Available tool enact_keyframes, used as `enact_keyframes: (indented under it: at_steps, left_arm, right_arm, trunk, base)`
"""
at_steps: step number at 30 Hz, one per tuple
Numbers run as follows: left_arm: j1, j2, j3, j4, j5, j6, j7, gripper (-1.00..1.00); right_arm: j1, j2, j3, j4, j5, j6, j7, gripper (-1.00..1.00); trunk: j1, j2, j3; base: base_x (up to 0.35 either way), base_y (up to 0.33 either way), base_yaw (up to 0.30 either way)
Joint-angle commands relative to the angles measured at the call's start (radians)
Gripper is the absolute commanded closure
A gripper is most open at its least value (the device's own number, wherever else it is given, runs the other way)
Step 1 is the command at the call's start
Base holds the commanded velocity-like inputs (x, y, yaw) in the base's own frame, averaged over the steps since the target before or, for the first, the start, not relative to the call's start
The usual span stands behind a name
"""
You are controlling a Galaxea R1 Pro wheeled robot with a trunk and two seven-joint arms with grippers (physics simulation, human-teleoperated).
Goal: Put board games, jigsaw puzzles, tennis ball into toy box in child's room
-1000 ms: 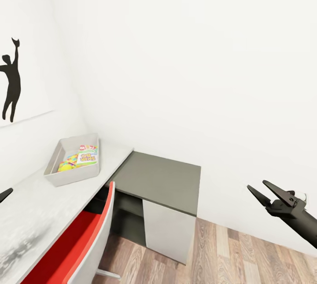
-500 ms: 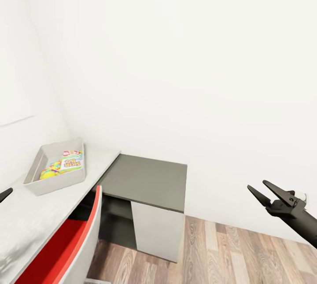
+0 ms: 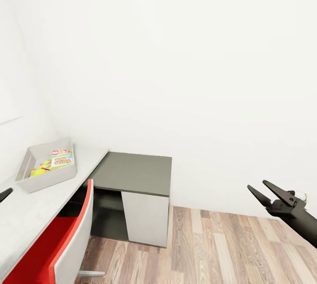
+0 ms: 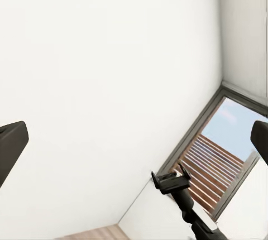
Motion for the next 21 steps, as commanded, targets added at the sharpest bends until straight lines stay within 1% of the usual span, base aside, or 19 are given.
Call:
enact_keyframes:
  at_steps: [1, 12, 14, 16, 18, 21]
  left_arm:
    - [-0.001, 0.000, 0.000, 0.000, -0.001, 0.011, -0.004, -1.00]
    - [-0.001, -0.001, 0.000, 0.000, 0.000, 0.011, -0.004, -1.00]
    - [-0.001, -0.002, 0.000, 0.000, 0.000, 0.011, -0.004, -1.00]
    - [-0.001, -0.002, 0.000, -0.001, 0.000, 0.011, -0.004, -1.00]
    - [-0.001, -0.004, -0.002, -0.006, 0.000, 0.011, -0.004, -1.00]
    - [-0.001, -0.004, -0.010, -0.009, -0.001, 0.011, -0.004, -1.00]
  right_arm:
    - [-0.001, 0.000, 0.000, 0.001, 0.000, 0.004, 0.002, -1.00]
    - [-0.001, 0.000, 0.003, 0.001, 0.002, 0.004, -0.003, -1.00]
    - [-0.001, 0.000, 0.003, 0.000, 0.014, 0.004, -0.003, -1.00]
    - [-0.001, 0.000, 0.003, -0.001, 0.034, 0.003, -0.003, -1.00]
    - [-0.001, 0.000, 0.004, -0.001, 0.051, 0.003, -0.005, -1.00]
    - [-0.001, 0.001, 0.012, -0.002, 0.062, 0.002, -0.007, -1.00]
  trunk:
    - [0.000, -0.002, -0.002]
    - [0.000, -0.002, -0.001]
    - [0.000, -0.002, -0.001]
    - [0.000, -0.002, -0.001]
    - [0.000, -0.002, -0.001]
    - [0.000, -0.002, -0.001]
  base:
    - [-0.329, 0.000, -0.153]
    - [-0.329, 0.000, -0.252]
    - [-0.329, -0.007, -0.278]
    - [-0.315, -0.077, -0.220]
    - [-0.220, -0.172, -0.095]
    - [-0.098, -0.153, -0.040]
